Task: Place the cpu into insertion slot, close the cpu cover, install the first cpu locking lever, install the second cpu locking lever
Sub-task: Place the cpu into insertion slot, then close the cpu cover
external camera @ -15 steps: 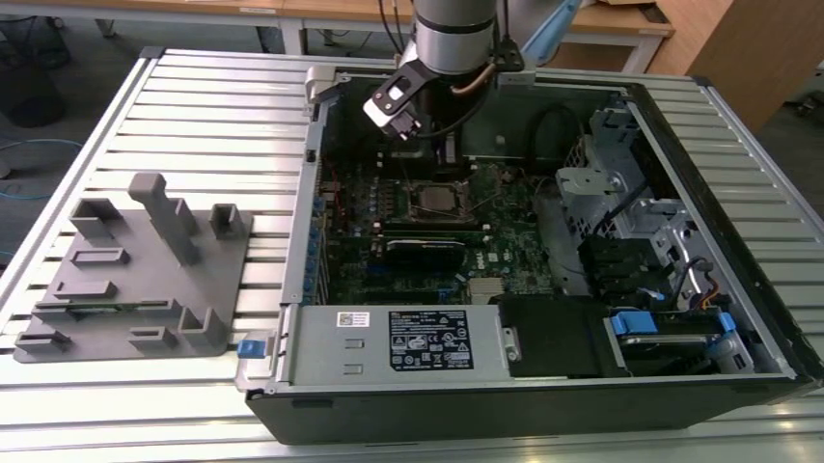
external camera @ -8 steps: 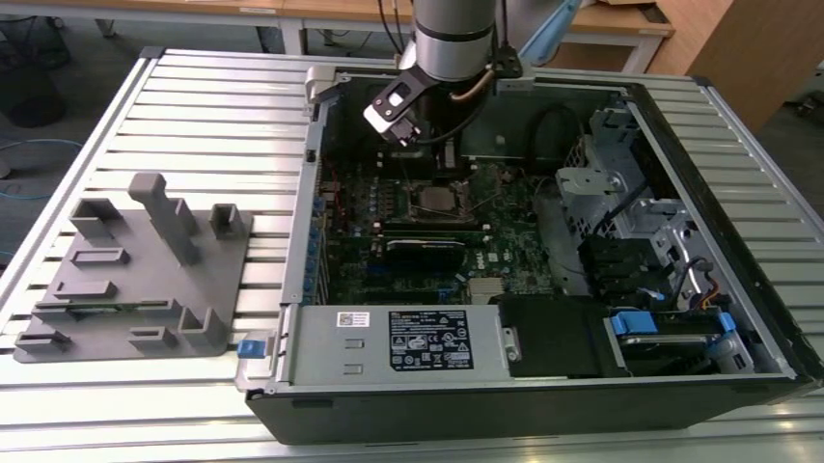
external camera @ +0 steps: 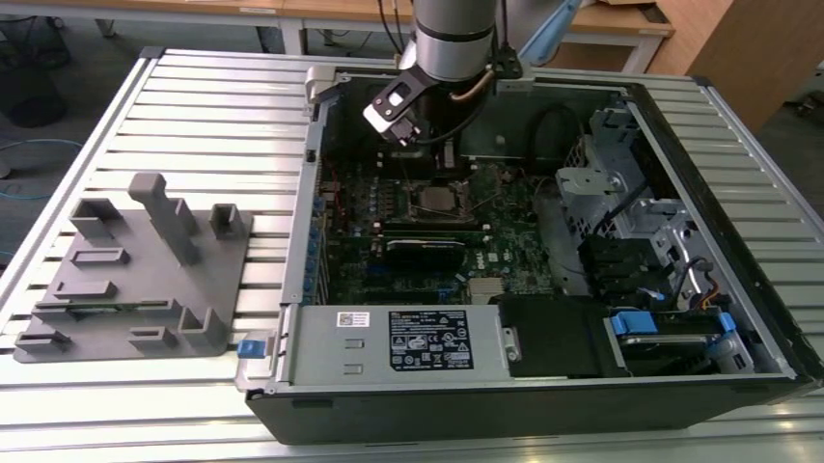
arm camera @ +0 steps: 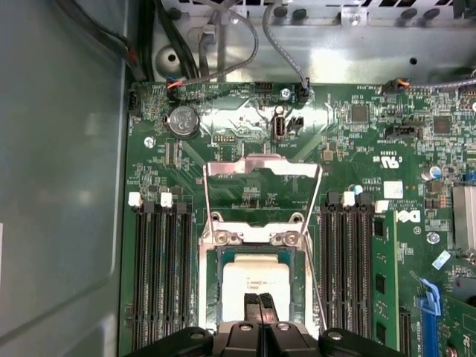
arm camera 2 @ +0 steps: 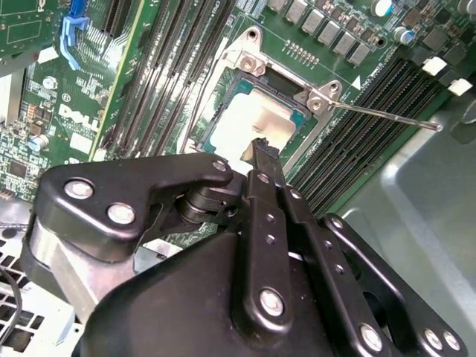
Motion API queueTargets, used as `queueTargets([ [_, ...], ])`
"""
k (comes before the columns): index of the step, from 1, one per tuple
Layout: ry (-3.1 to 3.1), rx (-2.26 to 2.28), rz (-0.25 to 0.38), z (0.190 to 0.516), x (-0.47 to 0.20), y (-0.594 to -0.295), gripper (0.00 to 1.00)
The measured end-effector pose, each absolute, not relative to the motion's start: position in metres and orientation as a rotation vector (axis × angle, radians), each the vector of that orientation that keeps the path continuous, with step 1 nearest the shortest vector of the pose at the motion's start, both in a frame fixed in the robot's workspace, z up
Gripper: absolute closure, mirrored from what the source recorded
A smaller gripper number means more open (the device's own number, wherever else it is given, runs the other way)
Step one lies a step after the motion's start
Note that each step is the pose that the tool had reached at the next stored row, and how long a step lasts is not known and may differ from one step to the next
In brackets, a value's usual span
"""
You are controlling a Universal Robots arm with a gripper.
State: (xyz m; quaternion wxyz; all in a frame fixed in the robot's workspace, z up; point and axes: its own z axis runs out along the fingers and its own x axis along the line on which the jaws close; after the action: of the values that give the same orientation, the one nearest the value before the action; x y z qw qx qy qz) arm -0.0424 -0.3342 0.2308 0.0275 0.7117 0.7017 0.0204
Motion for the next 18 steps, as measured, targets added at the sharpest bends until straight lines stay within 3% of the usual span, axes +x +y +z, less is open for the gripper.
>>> queueTargets([
  [18, 2.176, 2.207, 0.041, 0.2279, -0.0424, -0.3342, 0.89],
])
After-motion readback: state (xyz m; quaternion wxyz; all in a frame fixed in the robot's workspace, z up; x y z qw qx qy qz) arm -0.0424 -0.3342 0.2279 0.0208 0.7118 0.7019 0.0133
